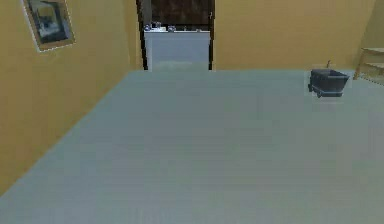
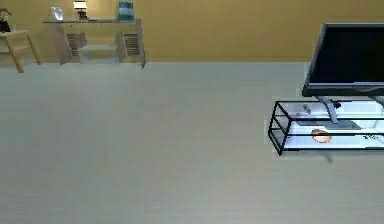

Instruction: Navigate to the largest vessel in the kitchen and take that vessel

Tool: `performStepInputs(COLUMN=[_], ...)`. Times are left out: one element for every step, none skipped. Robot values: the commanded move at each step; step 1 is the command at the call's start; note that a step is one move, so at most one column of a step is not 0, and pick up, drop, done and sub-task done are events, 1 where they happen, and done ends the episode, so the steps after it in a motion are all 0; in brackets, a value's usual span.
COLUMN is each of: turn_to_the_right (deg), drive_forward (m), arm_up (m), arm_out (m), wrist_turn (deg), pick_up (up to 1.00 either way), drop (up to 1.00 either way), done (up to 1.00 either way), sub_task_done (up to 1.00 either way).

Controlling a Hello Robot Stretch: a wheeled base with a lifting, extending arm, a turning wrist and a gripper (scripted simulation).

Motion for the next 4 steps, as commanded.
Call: performStepInputs(turn_to_the_right=[0.0, 0.0, 0.0, 0.0], drive_forward=[1.0, 1.0, 1.0, 1.0], arm_up=[0.0, 0.0, 0.0, 0.0], arm_out=[0.0, 0.0, 0.0, 0.0], wrist_turn=[0.0, 0.0, 0.0, 0.0], pick_up=[0.0, 0.0, 0.0, 0.0], drop=[0.0, 0.0, 0.0, 0.0], done=[0.0, 0.0, 0.0, 0.0], sub_task_done=[0.0, 0.0, 0.0, 0.0])
